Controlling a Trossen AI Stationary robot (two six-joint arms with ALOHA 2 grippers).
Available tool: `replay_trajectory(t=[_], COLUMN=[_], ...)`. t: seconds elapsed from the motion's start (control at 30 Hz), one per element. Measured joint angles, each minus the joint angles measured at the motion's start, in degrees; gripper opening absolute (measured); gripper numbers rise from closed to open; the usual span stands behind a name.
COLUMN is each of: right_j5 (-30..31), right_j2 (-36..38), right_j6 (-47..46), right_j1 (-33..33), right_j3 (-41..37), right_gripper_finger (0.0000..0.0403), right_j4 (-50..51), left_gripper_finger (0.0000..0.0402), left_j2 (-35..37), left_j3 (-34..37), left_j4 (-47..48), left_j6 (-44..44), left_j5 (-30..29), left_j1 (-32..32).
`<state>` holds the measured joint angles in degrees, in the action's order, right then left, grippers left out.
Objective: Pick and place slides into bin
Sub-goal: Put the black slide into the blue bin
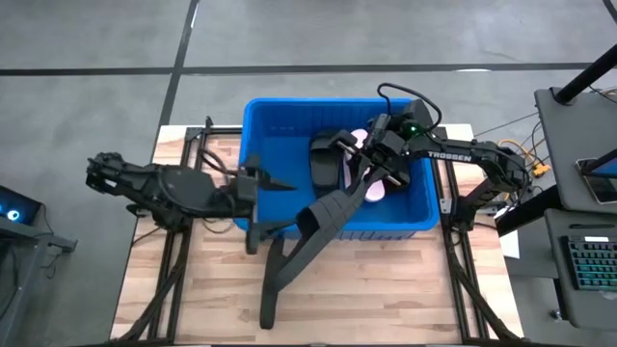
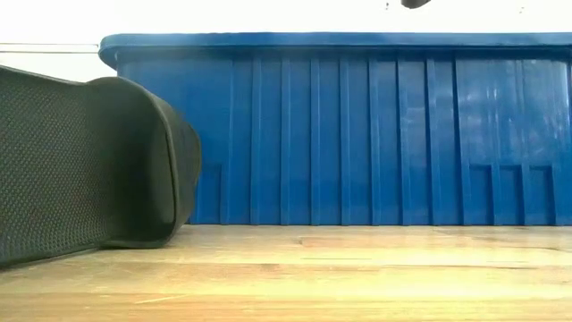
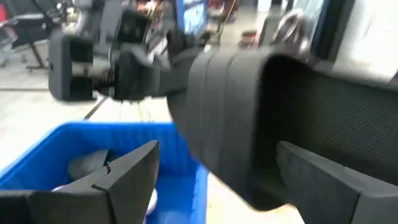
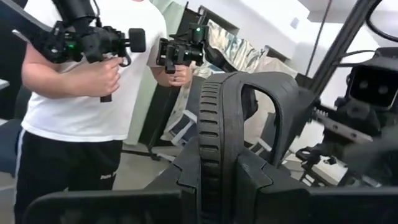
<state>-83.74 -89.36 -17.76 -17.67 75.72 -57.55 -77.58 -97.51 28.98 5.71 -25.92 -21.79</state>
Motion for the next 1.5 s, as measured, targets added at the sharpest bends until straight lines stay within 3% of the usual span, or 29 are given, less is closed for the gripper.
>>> replay_trajectory(t=[0.53, 0.7, 0.93, 0.97, 1.07, 1.27, 1.43, 1.5], right_j5=[-3.29, -4.14, -4.77, -4.75, -4.15, -3.03, -0.57, 5.84], right_j2=[0.13, 0.13, 0.13, 0.13, 0.13, 0.20, 0.29, 0.29], right_j6=[-2.27, -2.36, -2.66, -3.14, -6.90, -24.00, -24.94, -22.17], right_j1=[0.00, 0.00, -0.04, -0.04, -0.27, -3.09, -6.24, -7.39], right_j3=[1.09, 1.48, 1.70, 1.70, 1.73, 1.81, 1.81, 1.81], right_gripper_finger=[0.0039, 0.0039, 0.0038, 0.0038, 0.0044, 0.0110, 0.0138, 0.0140], right_j4=[0.08, 0.12, 0.12, 0.14, 0.12, 0.16, 0.12, 0.13], left_gripper_finger=[0.0296, 0.0228, 0.0031, 0.0017, 0.0011, 0.0002, 0.0001, 0.0001], left_j2=[-5.41, -6.14, -5.98, -5.90, -5.84, -3.94, -1.04, 0.10], left_j3=[-0.22, -0.32, -0.31, -0.31, -0.64, -1.07, -1.09, -1.09], left_j4=[-0.25, -0.08, -0.10, -0.08, 0.30, 3.88, 8.46, 7.55], left_j6=[0.18, 1.34, -2.93, -3.17, -3.72, -4.53, -2.02, -1.81], left_j5=[-0.22, 1.50, 1.52, 1.51, 1.41, -0.88, -3.42, -3.48], left_j1=[4.10, 5.05, 5.21, 5.23, 5.23, 5.45, 5.32, 5.32])
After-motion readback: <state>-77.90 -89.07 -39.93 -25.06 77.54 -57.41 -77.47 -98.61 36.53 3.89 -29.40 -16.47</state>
